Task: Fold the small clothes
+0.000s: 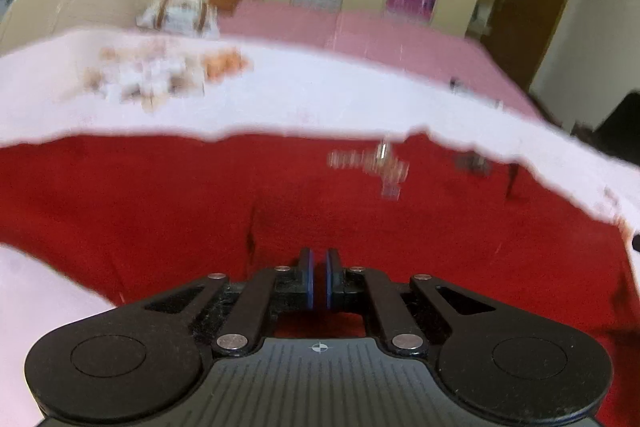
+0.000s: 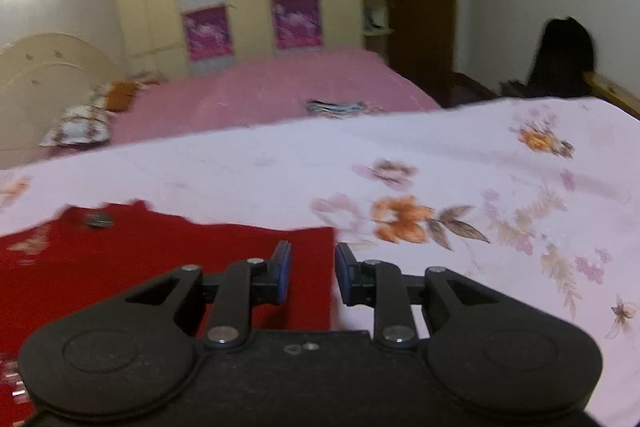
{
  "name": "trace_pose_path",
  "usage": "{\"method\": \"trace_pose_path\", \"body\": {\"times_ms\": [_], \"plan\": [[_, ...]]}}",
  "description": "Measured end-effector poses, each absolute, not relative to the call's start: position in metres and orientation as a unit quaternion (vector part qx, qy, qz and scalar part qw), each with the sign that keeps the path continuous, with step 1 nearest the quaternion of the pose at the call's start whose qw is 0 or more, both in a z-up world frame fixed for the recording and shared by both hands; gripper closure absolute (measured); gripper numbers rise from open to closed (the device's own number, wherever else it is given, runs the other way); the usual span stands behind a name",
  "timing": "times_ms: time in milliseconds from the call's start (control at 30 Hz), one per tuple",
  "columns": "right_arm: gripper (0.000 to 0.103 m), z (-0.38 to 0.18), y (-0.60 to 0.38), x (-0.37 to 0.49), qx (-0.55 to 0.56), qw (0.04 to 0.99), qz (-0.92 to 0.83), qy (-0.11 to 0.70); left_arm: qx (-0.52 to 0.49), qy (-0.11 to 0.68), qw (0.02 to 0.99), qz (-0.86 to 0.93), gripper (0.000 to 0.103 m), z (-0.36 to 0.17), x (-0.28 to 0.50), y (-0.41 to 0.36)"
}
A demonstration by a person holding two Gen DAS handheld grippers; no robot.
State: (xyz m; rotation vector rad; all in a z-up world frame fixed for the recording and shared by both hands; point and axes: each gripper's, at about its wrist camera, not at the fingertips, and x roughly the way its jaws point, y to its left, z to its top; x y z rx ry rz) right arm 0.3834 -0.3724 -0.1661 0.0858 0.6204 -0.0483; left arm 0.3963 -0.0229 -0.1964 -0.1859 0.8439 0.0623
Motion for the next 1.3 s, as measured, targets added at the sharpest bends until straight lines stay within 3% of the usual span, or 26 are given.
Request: {"method": "trace_pose_path", "body": {"times_ms": [133,267,300,333,367,433,900,1033,1300], "plan": [[0.077,-0.191,-0.352,0.389,0.002,0.927,-0.015,0.375,-0.07,0.407,0.91,0.028,0.099,-0.195,0.396,-0.024],[0.072,-0.173,-0.352,0.37,0.042,0.934,-0.001,0.355,-0.091,0.418,0.903,0.027,0.096,-0.179,0.377,-0.011],[0.07,-0.167,-0.346,0.364,0.04,0.936,0.009,0.348,-0.098,0.421,0.901,0.028,0.072,-0.178,0.371,-0.005],[0.066,-0.16,-0.338,0.358,0.038,0.938,0.019,0.344,-0.109,0.424,0.898,0.04,0.017,-0.177,0.363,0.003],[0.064,-0.157,-0.329,0.356,0.041,0.938,0.031,0.342,-0.118,0.416,0.9,0.059,0.0,-0.174,0.354,0.011],[0.062,-0.149,-0.313,0.35,0.051,0.937,0.057,0.341,-0.125,0.37,0.917,0.077,0.0,-0.165,0.335,0.026],[0.062,-0.144,-0.17,0.352,0.049,0.918,0.148,0.364,-0.253,0.372,0.876,0.174,0.001,-0.179,0.288,0.199],[0.062,-0.148,-0.135,0.362,0.052,0.914,0.16,0.368,-0.299,0.369,0.858,0.194,0.018,-0.197,0.294,0.25],[0.062,-0.161,-0.089,0.389,0.034,0.915,0.155,0.371,-0.385,0.327,0.835,0.217,0.018,-0.227,0.316,0.324]]}}
